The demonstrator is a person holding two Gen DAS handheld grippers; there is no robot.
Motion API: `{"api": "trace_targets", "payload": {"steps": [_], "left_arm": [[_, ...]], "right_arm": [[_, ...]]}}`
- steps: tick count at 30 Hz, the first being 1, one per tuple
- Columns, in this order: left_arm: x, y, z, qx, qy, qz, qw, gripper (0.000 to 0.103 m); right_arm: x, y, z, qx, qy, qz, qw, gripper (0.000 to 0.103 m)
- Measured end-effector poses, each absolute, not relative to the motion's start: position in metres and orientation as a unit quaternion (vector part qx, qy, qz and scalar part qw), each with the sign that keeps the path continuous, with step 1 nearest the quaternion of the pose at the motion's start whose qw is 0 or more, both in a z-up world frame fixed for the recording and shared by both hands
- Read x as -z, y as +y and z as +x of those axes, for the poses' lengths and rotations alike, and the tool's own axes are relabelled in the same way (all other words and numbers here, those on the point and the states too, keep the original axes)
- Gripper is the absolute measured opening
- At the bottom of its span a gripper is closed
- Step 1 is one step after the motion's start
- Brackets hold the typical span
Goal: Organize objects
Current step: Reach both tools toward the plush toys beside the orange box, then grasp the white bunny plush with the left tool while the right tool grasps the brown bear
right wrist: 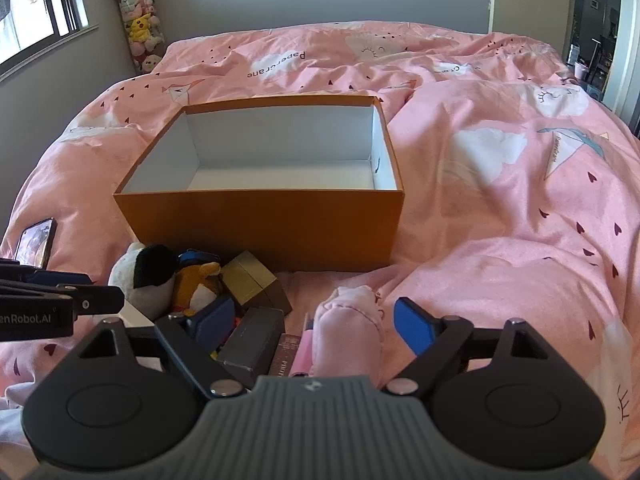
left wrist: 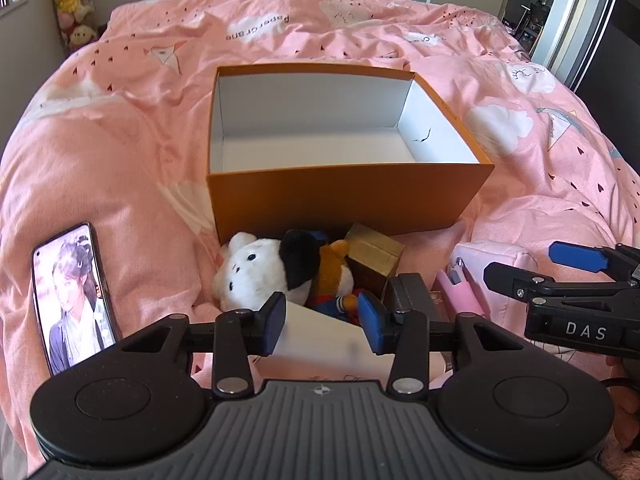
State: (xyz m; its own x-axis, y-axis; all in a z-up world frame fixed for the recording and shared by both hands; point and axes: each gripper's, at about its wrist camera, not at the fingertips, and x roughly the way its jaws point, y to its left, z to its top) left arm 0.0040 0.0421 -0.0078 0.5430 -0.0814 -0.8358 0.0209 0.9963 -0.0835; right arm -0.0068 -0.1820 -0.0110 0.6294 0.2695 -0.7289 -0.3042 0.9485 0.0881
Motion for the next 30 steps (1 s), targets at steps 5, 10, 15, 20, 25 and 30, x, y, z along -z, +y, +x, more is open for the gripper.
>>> {"api": "trace_targets", "payload": {"steps": [5, 10, 15, 20, 25, 30], "left_arm": [[0.007, 0.055, 0.013, 0.037, 0.488, -0.025, 0.872, 0.045], [0.014, 0.058, 0.035, 0.047, 0.515, 0.01, 0.856, 0.051], [0.03, 0.06, 0.057, 0.074, 0.548, 0.048, 0.832, 0.064], [0.047, 0.057, 0.073, 0.097, 0.572, 0.067, 0.812, 0.074], [0.06, 0.057, 0.084, 0.11, 0.585, 0.092, 0.798, 0.078], [0.068, 0.067, 0.09, 0.129, 0.599, 0.078, 0.786, 0.084]], "right_arm": [[0.011, -0.169, 0.006, -0.194, 0.396, -0.048, 0.896, 0.063], [0.014, -0.147, 0.033, -0.259, 0.425, -0.046, 0.867, 0.044], [0.03, -0.12, 0.054, -0.3, 0.465, -0.041, 0.832, 0.038], [0.051, -0.106, 0.068, -0.32, 0.504, -0.036, 0.801, 0.038], [0.064, -0.104, 0.081, -0.332, 0.532, -0.019, 0.779, 0.037], [0.077, -0.104, 0.098, -0.327, 0.562, 0.032, 0.759, 0.039]]}}
